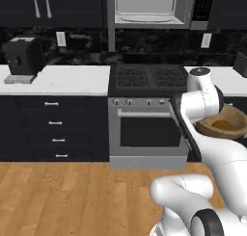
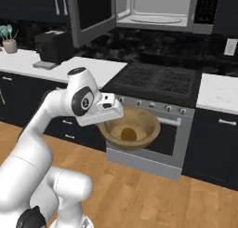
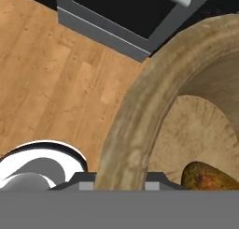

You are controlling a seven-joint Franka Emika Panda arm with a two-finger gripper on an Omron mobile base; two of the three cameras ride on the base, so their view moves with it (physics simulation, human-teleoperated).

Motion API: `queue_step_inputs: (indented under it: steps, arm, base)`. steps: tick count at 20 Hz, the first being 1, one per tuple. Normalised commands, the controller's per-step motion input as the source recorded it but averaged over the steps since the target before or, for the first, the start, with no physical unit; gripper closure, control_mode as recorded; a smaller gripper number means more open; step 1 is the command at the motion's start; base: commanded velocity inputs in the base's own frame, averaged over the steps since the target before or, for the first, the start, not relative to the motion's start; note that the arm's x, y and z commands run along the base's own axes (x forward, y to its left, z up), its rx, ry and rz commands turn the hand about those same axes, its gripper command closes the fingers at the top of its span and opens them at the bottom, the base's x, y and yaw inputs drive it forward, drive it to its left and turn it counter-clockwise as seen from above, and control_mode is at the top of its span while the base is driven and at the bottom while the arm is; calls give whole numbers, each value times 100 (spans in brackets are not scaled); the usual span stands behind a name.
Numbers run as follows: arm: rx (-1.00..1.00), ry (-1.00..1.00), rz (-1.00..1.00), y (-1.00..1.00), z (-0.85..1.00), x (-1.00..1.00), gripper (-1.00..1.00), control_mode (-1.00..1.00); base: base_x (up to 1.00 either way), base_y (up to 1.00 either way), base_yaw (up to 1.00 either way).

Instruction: Pick the avocado from the sink and place it in the bowl. Then pick the bowl and place it in the microwave. Then close the microwave door and press the start button.

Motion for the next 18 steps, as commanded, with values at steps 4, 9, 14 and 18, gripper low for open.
queue_step_inputs:
  steps: [4, 9, 14, 18]
  arm:
    - [0, 0, 0, 0, 0, 0, 100, 100]
    - [0, 0, 0, 0, 0, 0, 100, 100]
    - [0, 0, 0, 0, 0, 0, 100, 100]
    - [0, 0, 0, 0, 0, 0, 100, 100]
  base:
    - [84, -67, -17]
    - [100, -8, -17]
    - [99, 26, -19]
    - [81, 18, -13]
